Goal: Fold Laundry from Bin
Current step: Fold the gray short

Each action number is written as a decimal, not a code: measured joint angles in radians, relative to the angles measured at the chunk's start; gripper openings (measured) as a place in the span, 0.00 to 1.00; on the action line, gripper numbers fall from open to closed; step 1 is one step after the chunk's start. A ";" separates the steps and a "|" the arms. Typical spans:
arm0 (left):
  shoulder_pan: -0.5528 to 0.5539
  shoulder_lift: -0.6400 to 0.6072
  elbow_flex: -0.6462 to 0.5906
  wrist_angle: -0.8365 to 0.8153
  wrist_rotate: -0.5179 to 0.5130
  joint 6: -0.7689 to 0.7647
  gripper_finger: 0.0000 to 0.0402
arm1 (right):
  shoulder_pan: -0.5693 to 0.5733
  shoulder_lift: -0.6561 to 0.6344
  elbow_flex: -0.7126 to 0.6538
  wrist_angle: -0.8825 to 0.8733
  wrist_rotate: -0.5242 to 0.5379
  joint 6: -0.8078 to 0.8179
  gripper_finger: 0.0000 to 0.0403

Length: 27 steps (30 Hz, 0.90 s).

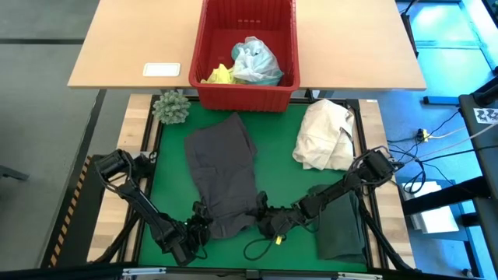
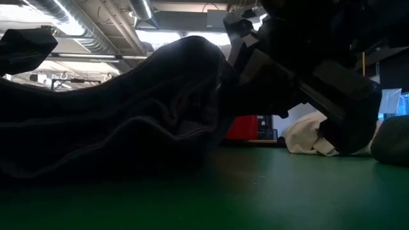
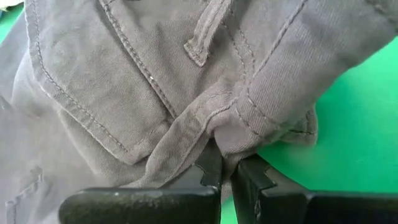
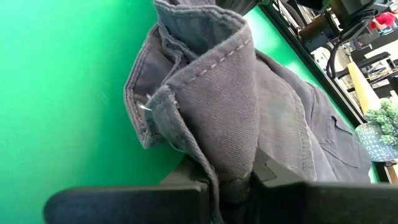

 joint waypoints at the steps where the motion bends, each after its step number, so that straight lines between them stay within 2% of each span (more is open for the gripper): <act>1: 0.000 0.000 0.000 0.000 0.000 0.000 0.02 | 0.000 -0.002 0.000 0.000 0.000 0.001 0.07; 15: 0.000 0.000 0.077 -0.021 0.032 0.004 0.02 | 0.000 -0.024 0.000 0.003 0.007 0.002 0.07; 27: -0.003 0.000 0.087 -0.016 0.034 -0.103 0.02 | 0.020 -0.028 0.000 0.002 0.005 0.001 0.07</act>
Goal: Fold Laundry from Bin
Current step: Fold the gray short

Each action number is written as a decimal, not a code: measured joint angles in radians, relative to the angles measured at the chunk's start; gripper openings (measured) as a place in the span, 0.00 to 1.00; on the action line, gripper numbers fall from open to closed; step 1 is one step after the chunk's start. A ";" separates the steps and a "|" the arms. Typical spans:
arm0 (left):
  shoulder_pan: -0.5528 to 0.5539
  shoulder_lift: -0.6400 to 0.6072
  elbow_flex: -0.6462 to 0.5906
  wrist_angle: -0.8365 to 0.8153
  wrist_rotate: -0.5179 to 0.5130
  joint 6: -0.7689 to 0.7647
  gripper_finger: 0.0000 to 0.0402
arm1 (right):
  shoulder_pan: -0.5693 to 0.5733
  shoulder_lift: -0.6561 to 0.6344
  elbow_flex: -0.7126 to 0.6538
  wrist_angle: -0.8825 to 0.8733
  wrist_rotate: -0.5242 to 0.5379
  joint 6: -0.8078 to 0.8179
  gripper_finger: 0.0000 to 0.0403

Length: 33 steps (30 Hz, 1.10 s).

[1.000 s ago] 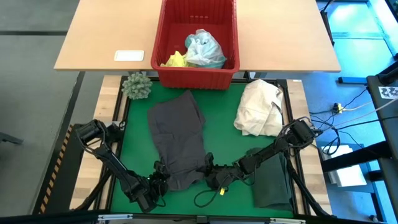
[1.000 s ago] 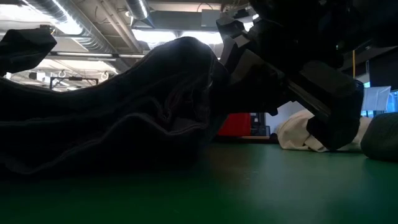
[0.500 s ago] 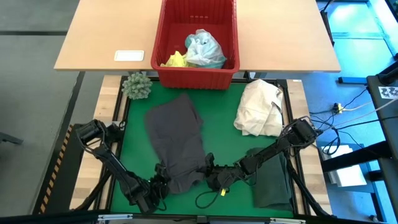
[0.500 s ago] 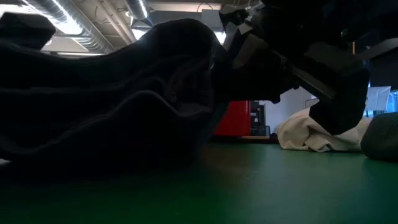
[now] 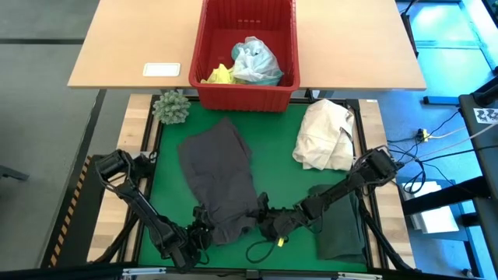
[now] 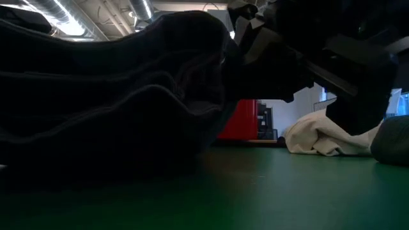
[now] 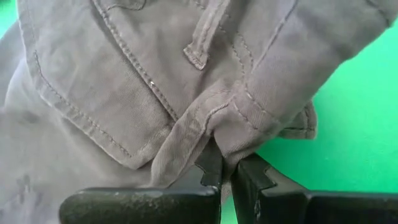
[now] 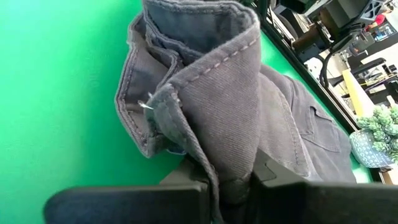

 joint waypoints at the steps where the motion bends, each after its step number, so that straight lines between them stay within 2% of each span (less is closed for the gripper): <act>1: 0.000 0.000 0.000 0.003 0.001 -0.010 0.02 | 0.000 0.000 0.000 0.000 -0.001 0.003 0.07; 11: -0.037 0.000 0.045 0.098 -0.021 -0.061 0.02 | 0.052 -0.060 0.000 0.003 -0.021 0.109 0.07; 16: -0.054 -0.001 0.130 0.097 -0.030 -0.064 0.02 | 0.093 -0.085 0.000 -0.003 -0.110 0.173 0.07; 19: -0.058 -0.002 0.172 0.110 0.004 -0.065 0.02 | 0.122 -0.085 0.000 -0.004 -0.171 0.211 0.07; 22: -0.064 -0.002 0.207 0.143 0.006 -0.072 0.02 | 0.152 -0.085 0.000 0.008 -0.185 0.237 0.07; 25: -0.074 -0.002 0.240 0.167 -0.047 -0.047 0.02 | 0.177 -0.090 0.000 0.038 -0.155 0.245 0.07; 29: -0.101 -0.007 0.262 0.160 -0.177 -0.024 0.02 | 0.173 -0.112 0.000 0.091 -0.156 0.248 0.07; 33: -0.124 -0.018 0.234 0.148 -0.234 -0.114 0.02 | 0.134 -0.132 -0.008 0.129 -0.201 0.286 0.07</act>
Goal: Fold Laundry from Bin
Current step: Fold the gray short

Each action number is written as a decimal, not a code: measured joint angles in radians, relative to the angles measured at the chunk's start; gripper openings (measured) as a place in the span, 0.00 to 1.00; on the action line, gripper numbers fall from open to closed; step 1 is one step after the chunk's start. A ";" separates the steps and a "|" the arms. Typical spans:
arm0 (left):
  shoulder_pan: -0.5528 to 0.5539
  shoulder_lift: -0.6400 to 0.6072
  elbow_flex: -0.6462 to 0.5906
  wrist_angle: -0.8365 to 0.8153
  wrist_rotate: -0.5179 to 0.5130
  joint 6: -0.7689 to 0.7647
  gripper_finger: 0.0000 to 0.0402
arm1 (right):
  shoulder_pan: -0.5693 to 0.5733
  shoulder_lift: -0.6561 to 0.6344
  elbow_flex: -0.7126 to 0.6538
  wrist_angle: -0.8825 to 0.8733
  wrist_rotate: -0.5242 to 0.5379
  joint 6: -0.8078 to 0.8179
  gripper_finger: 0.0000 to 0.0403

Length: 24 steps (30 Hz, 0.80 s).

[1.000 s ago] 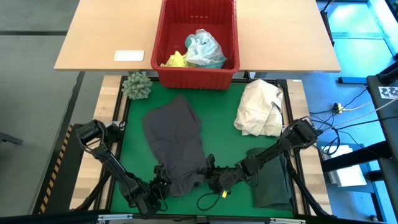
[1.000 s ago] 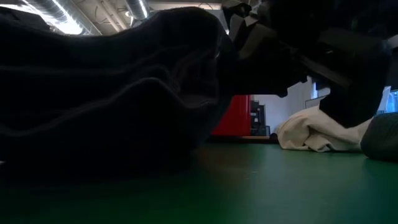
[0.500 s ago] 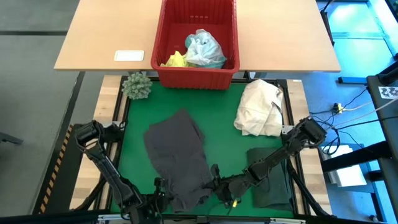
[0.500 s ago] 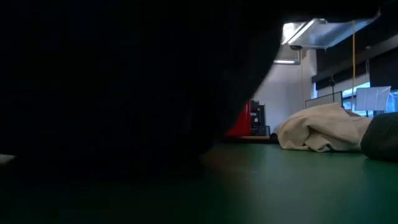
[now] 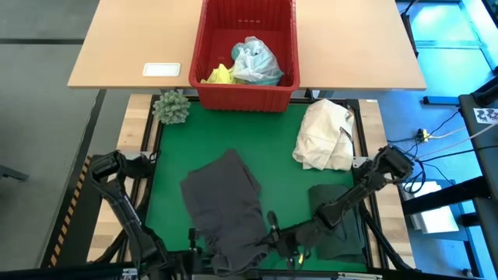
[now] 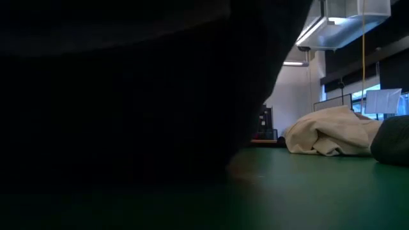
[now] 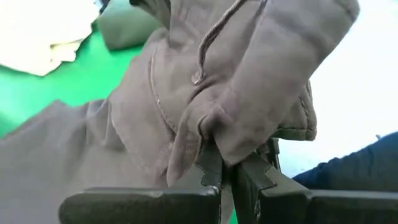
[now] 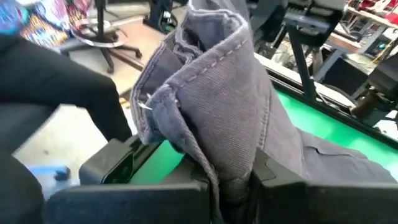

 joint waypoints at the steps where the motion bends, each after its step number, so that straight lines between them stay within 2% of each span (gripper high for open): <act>1: -0.005 0.000 -0.008 -0.012 -0.011 -0.031 0.02 | -0.013 0.000 -0.007 0.022 -0.027 0.008 0.07; 5: -0.024 -0.001 -0.038 -0.017 -0.050 -0.126 0.02 | -0.068 0.000 -0.027 0.113 -0.132 0.061 0.07; 8: -0.037 -0.003 -0.076 -0.023 -0.096 -0.203 0.02 | -0.118 0.000 -0.038 0.141 -0.170 0.092 0.07; 11: -0.053 -0.031 -0.146 -0.052 -0.170 -0.362 0.02 | -0.171 0.000 -0.038 0.157 -0.200 0.117 0.07; 13: -0.067 -0.072 -0.215 -0.050 -0.219 -0.474 0.02 | -0.209 0.000 -0.038 0.176 -0.240 0.139 0.07; 16: -0.071 -0.143 -0.318 -0.047 -0.229 -0.606 0.02 | -0.255 0.000 -0.038 0.186 -0.276 0.165 0.07; 20: -0.062 -0.265 -0.451 0.001 -0.235 -0.653 0.02 | -0.316 0.000 -0.046 0.201 -0.299 0.175 0.07; 24: -0.078 -0.411 -0.583 0.007 -0.303 -0.731 0.02 | -0.396 0.000 -0.088 0.269 -0.333 0.235 0.07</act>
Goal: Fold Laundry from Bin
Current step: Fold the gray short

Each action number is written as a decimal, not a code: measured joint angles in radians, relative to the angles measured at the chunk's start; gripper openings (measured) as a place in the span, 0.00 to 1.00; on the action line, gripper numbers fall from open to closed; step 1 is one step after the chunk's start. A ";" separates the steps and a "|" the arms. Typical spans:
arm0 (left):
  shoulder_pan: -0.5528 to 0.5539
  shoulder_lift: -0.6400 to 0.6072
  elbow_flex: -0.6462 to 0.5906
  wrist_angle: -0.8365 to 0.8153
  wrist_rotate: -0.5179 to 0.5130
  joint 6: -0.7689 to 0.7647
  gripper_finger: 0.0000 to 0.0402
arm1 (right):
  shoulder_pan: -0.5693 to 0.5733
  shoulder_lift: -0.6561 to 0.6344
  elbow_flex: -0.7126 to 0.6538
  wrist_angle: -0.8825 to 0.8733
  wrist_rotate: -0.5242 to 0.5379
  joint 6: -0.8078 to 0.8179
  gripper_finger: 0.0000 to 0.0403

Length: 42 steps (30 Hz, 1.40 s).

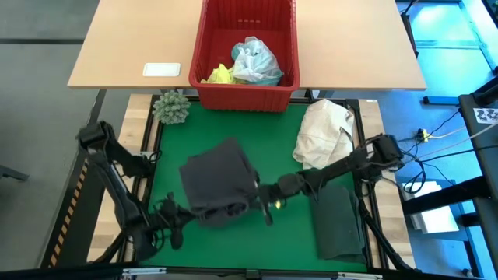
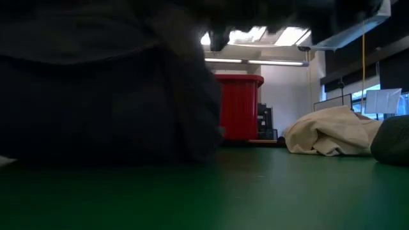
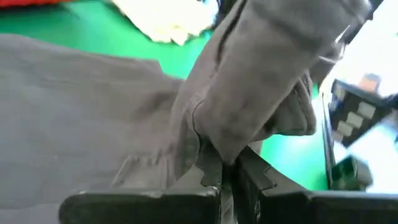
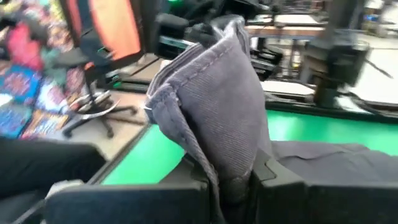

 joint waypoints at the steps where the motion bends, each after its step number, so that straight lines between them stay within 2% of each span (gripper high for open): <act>1: -0.003 -0.039 -0.034 0.001 -0.010 -0.029 0.02 | -0.025 0.000 -0.014 0.017 -0.001 0.022 0.07; 5: 0.026 -0.154 -0.152 0.037 0.031 -0.095 0.02 | -0.118 -0.001 -0.089 0.059 -0.004 0.145 0.07; 8: 0.061 -0.184 -0.216 0.135 0.099 -0.088 0.02 | -0.156 0.000 -0.147 0.120 -0.016 0.216 0.07; 11: 0.076 -0.184 -0.249 0.287 0.144 -0.009 0.02 | -0.153 0.000 -0.183 0.156 -0.025 0.271 0.07; 15: 0.081 -0.176 -0.252 0.521 0.205 0.144 0.02 | -0.086 0.000 -0.187 0.150 -0.033 0.295 0.07; 18: 0.080 -0.127 -0.218 0.631 0.259 0.229 0.02 | -0.008 0.000 -0.187 0.120 0.006 0.291 0.07; 23: 0.093 0.022 -0.120 0.632 0.338 0.183 0.02 | 0.115 0.000 -0.188 0.042 0.099 0.291 0.07; 26: 0.094 0.128 -0.028 0.632 0.373 0.175 0.02 | 0.188 0.000 -0.189 0.038 0.126 0.319 0.07; 29: 0.089 0.209 0.080 0.631 0.388 0.229 0.01 | 0.258 0.000 -0.186 0.051 0.115 0.351 0.07; 32: 0.084 0.236 0.188 0.581 0.387 0.329 0.01 | 0.305 0.000 -0.151 0.050 0.066 0.350 0.07; 36: 0.083 0.219 0.316 0.343 0.322 0.406 0.01 | 0.305 -0.009 -0.085 0.031 0.017 0.309 0.07; 39: 0.083 0.194 0.365 0.139 0.275 0.374 0.01 | 0.267 -0.041 -0.053 -0.013 0.024 0.235 0.07; 42: 0.083 0.163 0.366 -0.114 0.250 0.211 0.01 | 0.201 -0.074 -0.039 -0.071 0.080 0.190 0.07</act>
